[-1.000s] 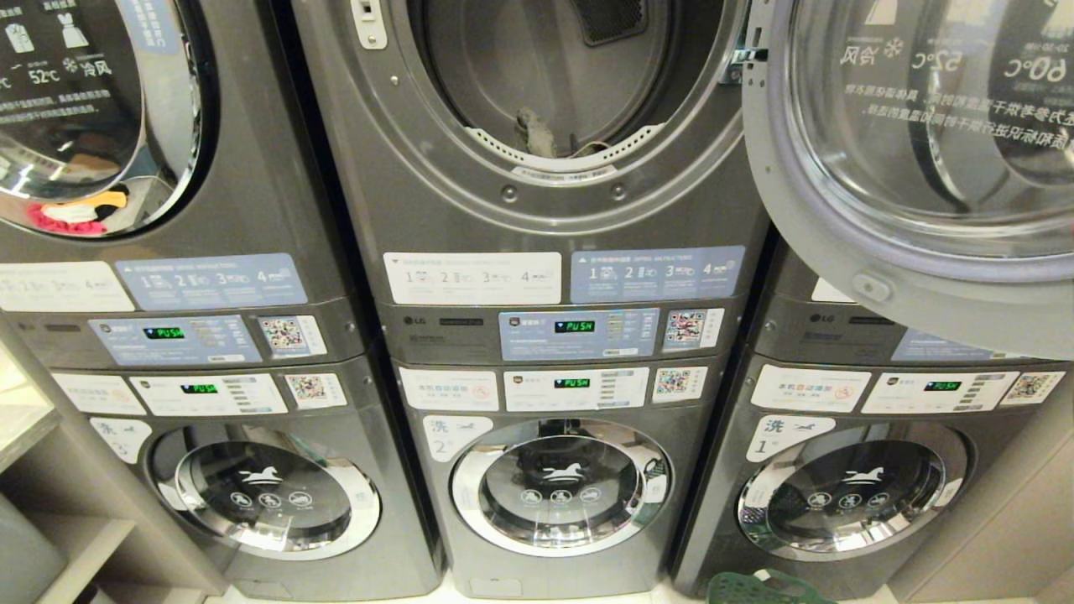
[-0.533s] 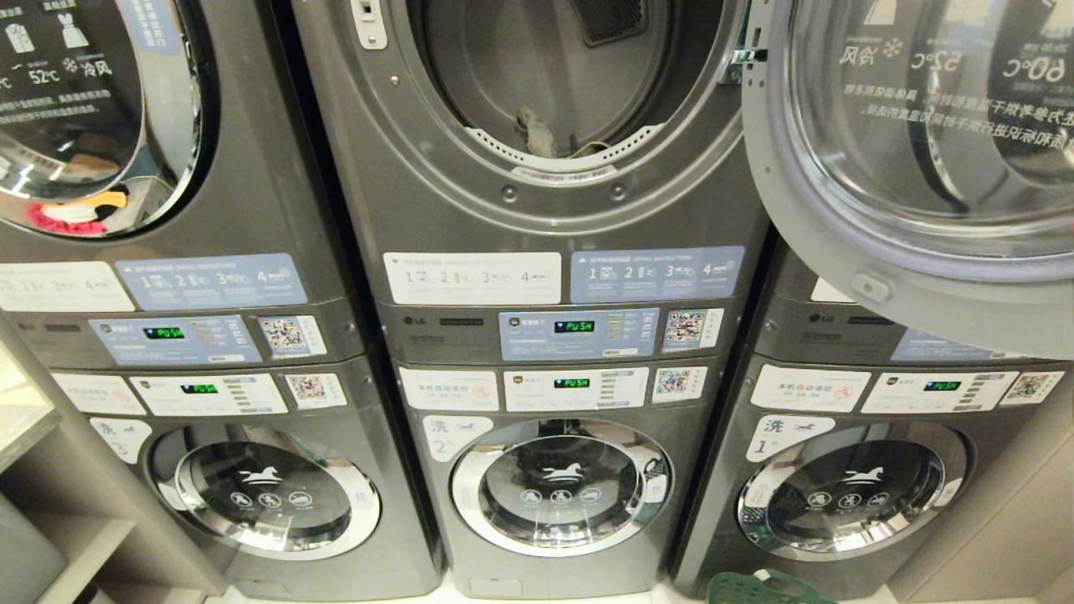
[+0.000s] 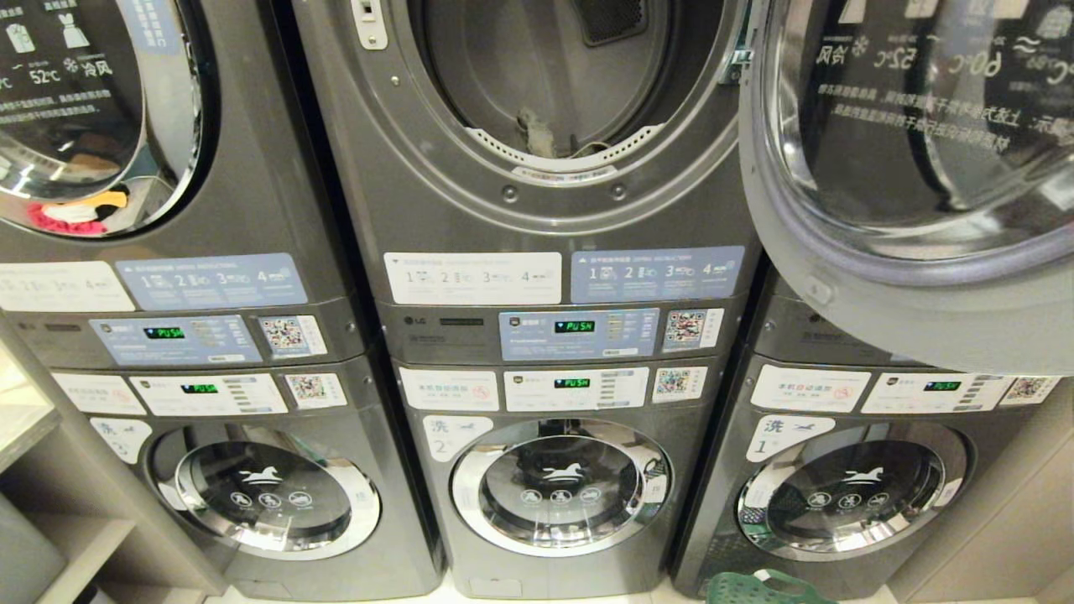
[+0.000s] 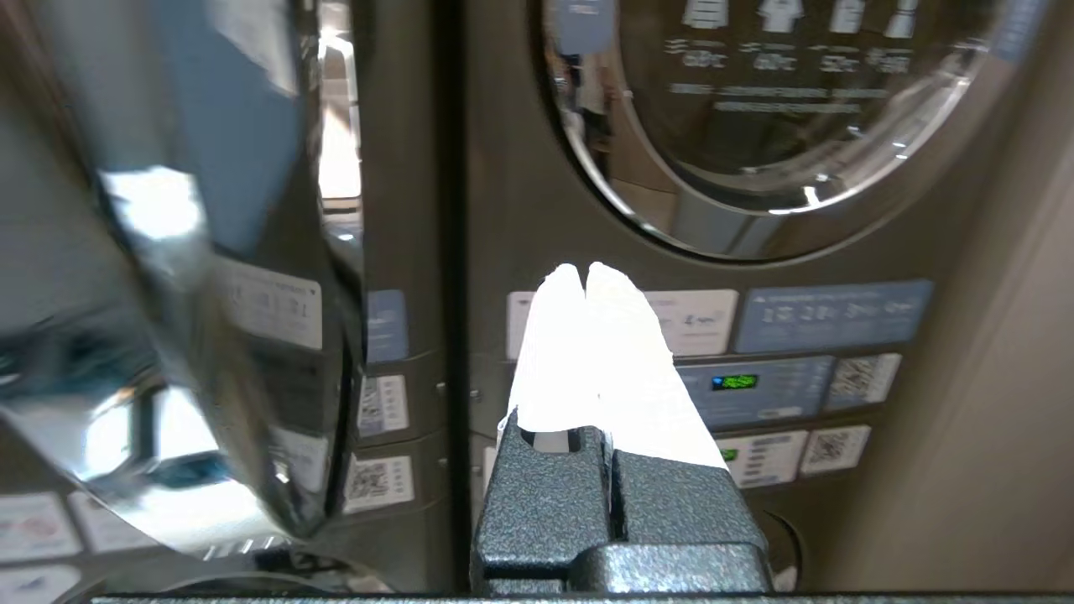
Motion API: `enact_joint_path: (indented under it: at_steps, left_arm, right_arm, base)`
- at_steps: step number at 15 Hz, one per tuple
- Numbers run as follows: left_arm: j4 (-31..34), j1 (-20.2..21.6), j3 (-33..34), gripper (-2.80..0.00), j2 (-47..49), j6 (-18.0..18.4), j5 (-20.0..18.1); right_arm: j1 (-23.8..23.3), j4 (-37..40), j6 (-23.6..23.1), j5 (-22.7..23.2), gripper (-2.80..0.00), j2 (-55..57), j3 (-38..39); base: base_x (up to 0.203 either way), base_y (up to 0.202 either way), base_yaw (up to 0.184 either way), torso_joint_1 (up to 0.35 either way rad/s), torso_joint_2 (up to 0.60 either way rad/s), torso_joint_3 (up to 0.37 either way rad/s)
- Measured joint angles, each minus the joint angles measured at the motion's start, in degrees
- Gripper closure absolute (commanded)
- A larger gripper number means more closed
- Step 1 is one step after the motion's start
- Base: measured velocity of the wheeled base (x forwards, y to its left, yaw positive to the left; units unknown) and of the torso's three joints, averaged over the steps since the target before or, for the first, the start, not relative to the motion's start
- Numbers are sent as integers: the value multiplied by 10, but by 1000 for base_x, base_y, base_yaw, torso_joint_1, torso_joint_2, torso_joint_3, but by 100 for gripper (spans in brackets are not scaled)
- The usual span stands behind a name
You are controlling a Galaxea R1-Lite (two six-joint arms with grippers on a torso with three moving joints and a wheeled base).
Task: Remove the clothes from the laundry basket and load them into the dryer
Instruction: Close the dryer
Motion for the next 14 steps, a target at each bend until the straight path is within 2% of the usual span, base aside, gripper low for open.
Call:
enact_joint_path:
  at_steps: [6,10,12,14]
  left_arm:
    - [1,0,0,0,0,0,0]
    - [1,0,0,0,0,0,0]
    - [0,0,0,0,0,0,0]
    - [1,0,0,0,0,0,0]
  right_arm:
    - [1,0,0,149,0,-38,44]
    - [1,-6,-2,309,0,-1,54]
    - [0,-38,-1,324,0,47,36]
    - [-1,-96,-1,300,0,105,-9]
  base:
    - [0,0,0,0,0,0]
    - [0,0,0,0,0,0]
    - [0,0,0,0,0,0]
    - [0,0,0,0,0,0]
